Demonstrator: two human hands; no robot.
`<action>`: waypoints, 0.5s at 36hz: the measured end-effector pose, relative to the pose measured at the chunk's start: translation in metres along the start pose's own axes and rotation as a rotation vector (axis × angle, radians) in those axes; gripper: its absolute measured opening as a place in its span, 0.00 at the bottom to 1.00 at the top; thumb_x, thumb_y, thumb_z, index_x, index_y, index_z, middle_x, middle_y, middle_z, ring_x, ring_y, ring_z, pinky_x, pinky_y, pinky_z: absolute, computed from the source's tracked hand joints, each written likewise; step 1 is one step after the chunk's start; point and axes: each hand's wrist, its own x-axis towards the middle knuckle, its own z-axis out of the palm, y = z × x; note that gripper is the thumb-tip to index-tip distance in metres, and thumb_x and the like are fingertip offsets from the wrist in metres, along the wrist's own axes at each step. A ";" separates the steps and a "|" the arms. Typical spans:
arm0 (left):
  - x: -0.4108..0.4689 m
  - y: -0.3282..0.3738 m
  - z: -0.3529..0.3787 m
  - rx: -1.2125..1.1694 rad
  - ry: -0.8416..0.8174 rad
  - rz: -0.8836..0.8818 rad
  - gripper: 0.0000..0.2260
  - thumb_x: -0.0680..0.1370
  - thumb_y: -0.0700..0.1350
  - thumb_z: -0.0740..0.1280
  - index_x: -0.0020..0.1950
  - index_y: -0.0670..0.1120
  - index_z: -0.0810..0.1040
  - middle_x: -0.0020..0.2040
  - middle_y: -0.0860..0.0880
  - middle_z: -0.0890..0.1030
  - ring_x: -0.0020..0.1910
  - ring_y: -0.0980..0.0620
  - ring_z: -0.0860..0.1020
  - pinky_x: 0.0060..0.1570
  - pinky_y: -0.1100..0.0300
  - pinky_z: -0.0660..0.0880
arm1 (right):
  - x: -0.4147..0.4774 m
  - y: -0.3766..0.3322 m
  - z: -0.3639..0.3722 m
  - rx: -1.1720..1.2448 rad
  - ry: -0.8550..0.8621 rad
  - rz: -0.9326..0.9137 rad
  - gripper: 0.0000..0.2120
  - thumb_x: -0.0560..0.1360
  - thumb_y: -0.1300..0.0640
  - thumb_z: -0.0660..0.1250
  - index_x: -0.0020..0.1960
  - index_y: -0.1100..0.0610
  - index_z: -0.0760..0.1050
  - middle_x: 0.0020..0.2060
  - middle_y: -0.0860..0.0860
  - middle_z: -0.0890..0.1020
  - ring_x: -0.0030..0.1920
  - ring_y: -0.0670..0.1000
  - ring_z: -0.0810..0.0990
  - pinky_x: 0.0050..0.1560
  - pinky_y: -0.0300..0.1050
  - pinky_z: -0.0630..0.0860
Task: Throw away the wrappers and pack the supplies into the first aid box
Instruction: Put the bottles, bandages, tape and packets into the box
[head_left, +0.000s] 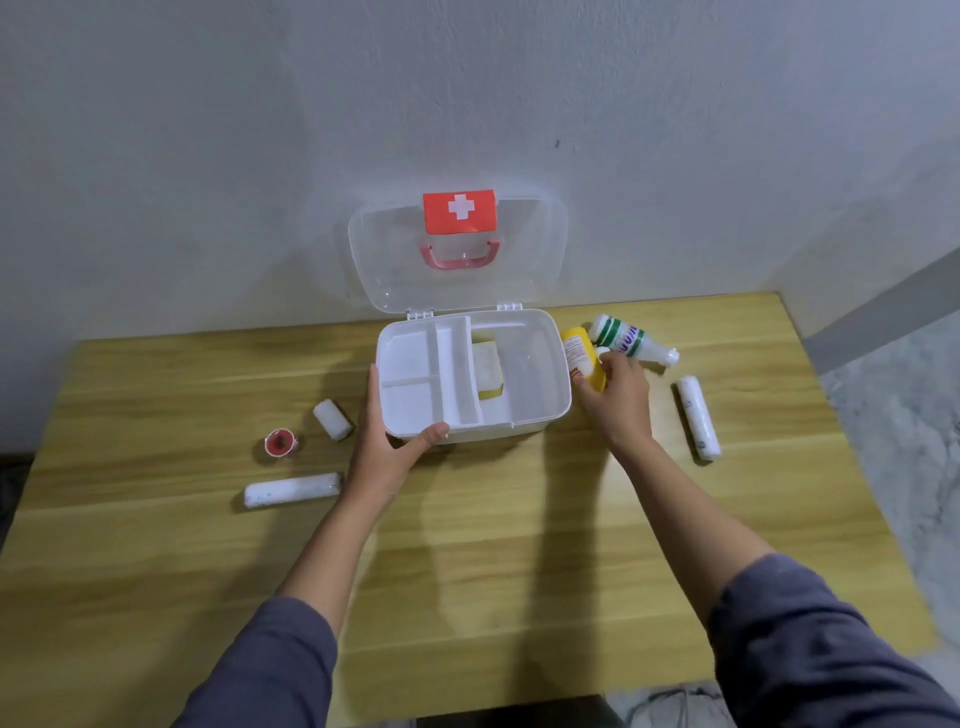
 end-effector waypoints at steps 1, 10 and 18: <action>0.000 0.000 0.000 0.003 0.001 0.004 0.47 0.66 0.51 0.74 0.75 0.55 0.46 0.76 0.56 0.53 0.74 0.59 0.55 0.72 0.56 0.56 | 0.001 0.001 0.004 -0.016 -0.012 -0.014 0.19 0.71 0.56 0.68 0.60 0.62 0.71 0.57 0.59 0.75 0.59 0.58 0.71 0.56 0.50 0.70; 0.001 -0.002 -0.001 0.011 -0.002 0.020 0.48 0.66 0.52 0.75 0.76 0.54 0.46 0.76 0.56 0.53 0.73 0.60 0.54 0.70 0.60 0.56 | 0.004 -0.006 0.020 0.089 -0.026 0.063 0.12 0.72 0.51 0.66 0.46 0.59 0.72 0.39 0.53 0.79 0.39 0.53 0.76 0.32 0.43 0.67; 0.002 -0.004 -0.003 0.041 -0.007 0.021 0.48 0.66 0.53 0.75 0.75 0.56 0.46 0.76 0.55 0.55 0.74 0.57 0.56 0.72 0.52 0.58 | -0.018 -0.009 -0.029 0.211 0.029 -0.066 0.12 0.72 0.53 0.68 0.54 0.57 0.76 0.46 0.55 0.82 0.47 0.56 0.78 0.45 0.46 0.73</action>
